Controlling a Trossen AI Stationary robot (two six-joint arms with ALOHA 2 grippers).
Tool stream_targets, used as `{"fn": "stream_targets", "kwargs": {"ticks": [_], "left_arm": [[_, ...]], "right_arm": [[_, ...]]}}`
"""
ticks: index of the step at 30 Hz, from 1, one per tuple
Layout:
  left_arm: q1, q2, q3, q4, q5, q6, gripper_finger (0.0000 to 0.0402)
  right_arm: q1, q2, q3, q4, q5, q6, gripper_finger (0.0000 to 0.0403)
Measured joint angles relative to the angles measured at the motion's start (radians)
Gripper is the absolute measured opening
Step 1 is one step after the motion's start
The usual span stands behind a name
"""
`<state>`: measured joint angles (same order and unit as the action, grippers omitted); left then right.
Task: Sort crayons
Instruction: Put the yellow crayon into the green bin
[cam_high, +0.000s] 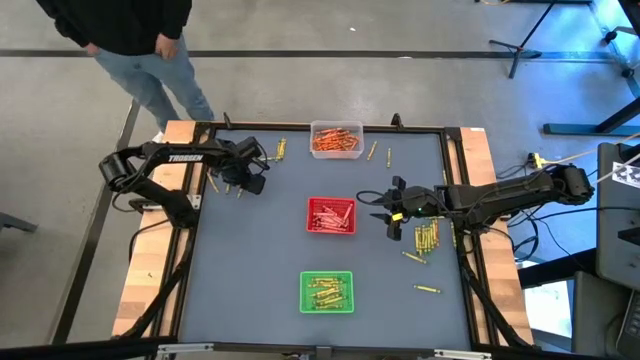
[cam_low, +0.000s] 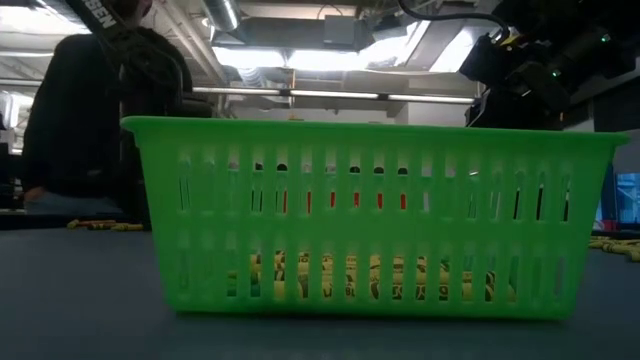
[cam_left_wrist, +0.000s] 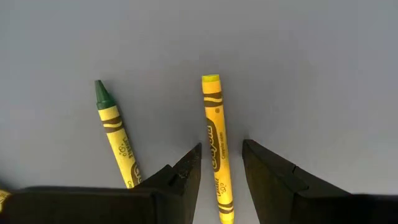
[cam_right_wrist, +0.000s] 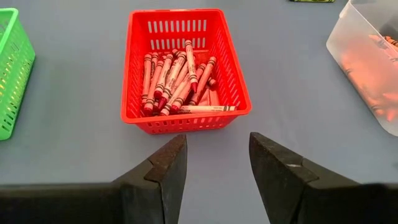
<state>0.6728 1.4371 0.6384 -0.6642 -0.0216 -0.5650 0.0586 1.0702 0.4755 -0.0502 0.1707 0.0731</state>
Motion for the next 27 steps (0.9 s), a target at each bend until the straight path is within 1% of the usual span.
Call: {"fn": "stream_targets", "kwargs": {"ticks": [4, 8, 11, 14, 16, 19, 27], "left_arm": [[0.006, 0.0, -0.007, 0.003, 0.003, 0.027, 0.0103], [0.006, 0.001, -0.005, 0.013, 0.01, 0.031, 0.0067], [0.005, 0.003, 0.006, 0.013, 0.015, 0.065, 0.0035], [-0.001, 0.005, 0.02, 0.003, -0.004, 0.09, 0.001], [-0.014, 0.006, 0.031, -0.001, -0.016, 0.104, 0.0005], [-0.044, 0.007, 0.067, 0.007, -0.028, 0.118, 0.001], [-0.214, 0.007, 0.198, -0.005, -0.023, 0.131, 0.0015]], "right_arm": [[0.0, 0.0, 0.0, 0.0, 0.0, 0.0, 0.017], [0.0, 0.0, 0.0, 0.0, 0.0, 0.0, 0.017], [0.0, 0.0, 0.0, 0.0, 0.0, 0.0, 0.017], [0.0, 0.0, 0.0, 0.0, 0.0, 0.0, 0.017], [0.0, 0.0, 0.0, 0.0, 0.0, 0.0, 0.017], [0.0, 0.0, 0.0, 0.0, 0.0, 0.0, 0.017], [0.0, 0.0, 0.0, 0.0, 0.0, 0.0, 0.017]]}}
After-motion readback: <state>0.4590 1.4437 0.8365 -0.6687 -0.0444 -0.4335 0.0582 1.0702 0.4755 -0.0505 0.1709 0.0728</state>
